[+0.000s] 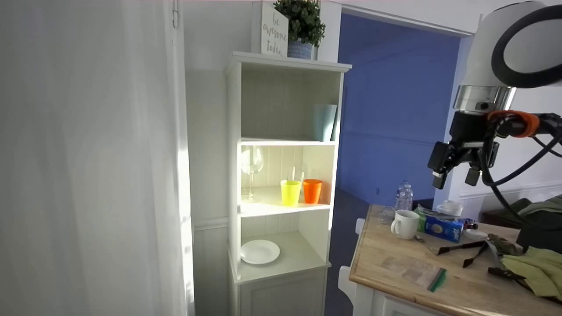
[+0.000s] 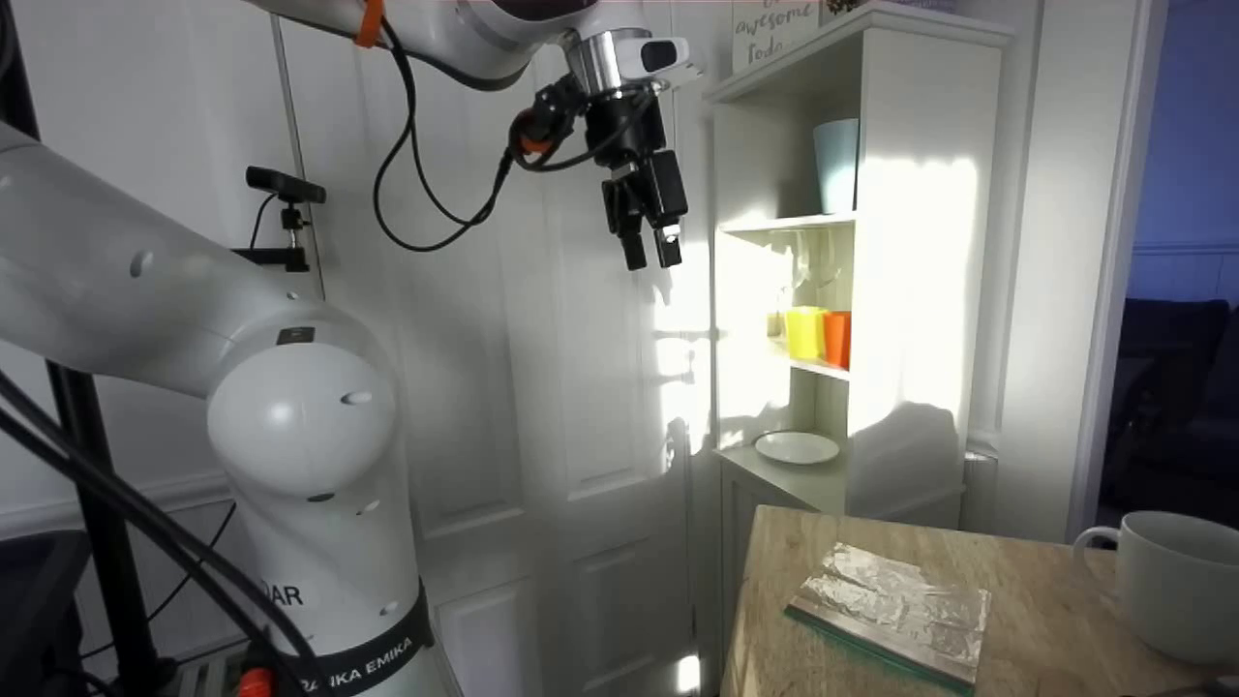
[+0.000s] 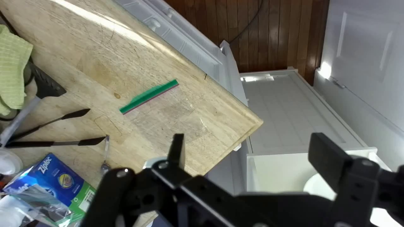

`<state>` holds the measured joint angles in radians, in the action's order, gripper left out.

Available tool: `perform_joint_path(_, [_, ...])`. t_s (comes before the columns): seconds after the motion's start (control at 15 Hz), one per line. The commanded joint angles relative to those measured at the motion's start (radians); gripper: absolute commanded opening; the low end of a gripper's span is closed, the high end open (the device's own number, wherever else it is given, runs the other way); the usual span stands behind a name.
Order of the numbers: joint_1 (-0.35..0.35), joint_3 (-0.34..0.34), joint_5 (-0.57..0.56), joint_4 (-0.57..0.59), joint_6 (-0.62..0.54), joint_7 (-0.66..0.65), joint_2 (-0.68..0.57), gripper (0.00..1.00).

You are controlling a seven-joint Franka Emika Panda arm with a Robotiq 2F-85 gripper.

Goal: Remove the white plate from the shelf and put it on the counter

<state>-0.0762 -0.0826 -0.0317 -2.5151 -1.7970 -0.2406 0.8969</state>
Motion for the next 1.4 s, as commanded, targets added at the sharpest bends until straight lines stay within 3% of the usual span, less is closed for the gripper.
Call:
perform_joint_path(0.0, [0.038, -0.017, 0.092, -0.020, -0.059, -0.051, -0.039, 1.00])
perform_joint_path(0.33, [0.086, -0.099, 0.333, -0.148, -0.307, -0.221, -0.184, 1.00])
perform_joint_path(0.6, [0.118, -0.143, 0.518, -0.273, -0.637, -0.247, -0.312, 1.00])
perform_joint_path(0.67, [0.109, -0.163, 0.567, -0.236, -0.725, -0.245, -0.400, 1.00])
perform_joint_path(0.87, [0.180, -0.157, 0.787, -0.261, -0.975, -0.118, -0.517, 1.00])
perform_joint_path(0.93, [0.222, -0.145, 0.854, -0.252, -1.058, -0.060, -0.577, 1.00])
perform_joint_path(1.0, [0.306, -0.092, 0.908, -0.234, -1.133, -0.005, -0.646, 1.00])
perform_joint_path(1.2, [0.418, -0.057, 1.162, -0.127, -1.202, 0.229, -0.799, 1.00])
perform_joint_path(1.33, [0.447, -0.057, 1.289, -0.043, -1.194, 0.353, -0.884, 1.00])
